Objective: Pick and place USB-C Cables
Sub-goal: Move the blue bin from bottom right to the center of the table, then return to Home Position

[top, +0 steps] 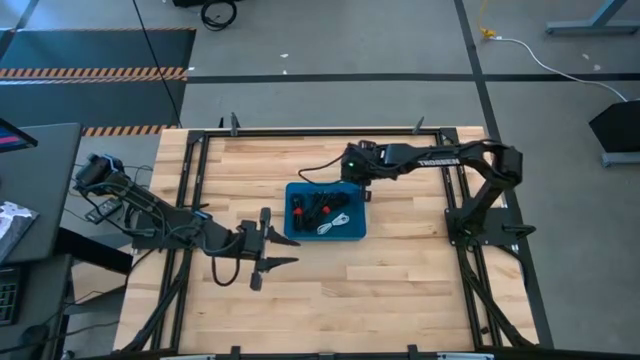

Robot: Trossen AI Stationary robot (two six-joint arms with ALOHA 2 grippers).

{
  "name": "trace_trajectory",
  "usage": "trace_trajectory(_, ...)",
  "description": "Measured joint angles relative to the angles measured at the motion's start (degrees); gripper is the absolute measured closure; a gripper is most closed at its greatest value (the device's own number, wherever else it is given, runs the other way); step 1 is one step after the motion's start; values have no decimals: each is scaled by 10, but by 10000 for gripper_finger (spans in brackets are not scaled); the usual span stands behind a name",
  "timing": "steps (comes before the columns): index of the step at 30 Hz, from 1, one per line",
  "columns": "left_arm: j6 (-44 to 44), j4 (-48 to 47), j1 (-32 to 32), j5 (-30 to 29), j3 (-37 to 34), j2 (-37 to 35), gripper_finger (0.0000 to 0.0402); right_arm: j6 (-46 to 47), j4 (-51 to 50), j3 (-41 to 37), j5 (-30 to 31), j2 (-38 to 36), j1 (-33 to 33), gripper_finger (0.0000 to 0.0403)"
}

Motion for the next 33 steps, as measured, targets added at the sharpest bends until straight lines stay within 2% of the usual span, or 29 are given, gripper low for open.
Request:
trace_trajectory(7, -8, -13, 53, 5, 0, 1, 241, 2, -1, 24, 2, -65, 47, 326)
trace_trajectory(13, -5, -24, 113, 106, 0, 2, 241, 59, -32, 26, -44, -113, 102, 326)
trace_trajectory(24, 11, -32, 200, 164, 0, 2, 241, 161, -64, 26, -55, -140, 227, 326)
trace_trajectory(28, 23, -32, 240, 216, 0, 3, 241, 180, -50, 24, -56, -136, 246, 326)
trace_trajectory(33, 24, -26, 279, 270, 0, 16, 241, 191, 27, -15, -74, -138, 251, 326)
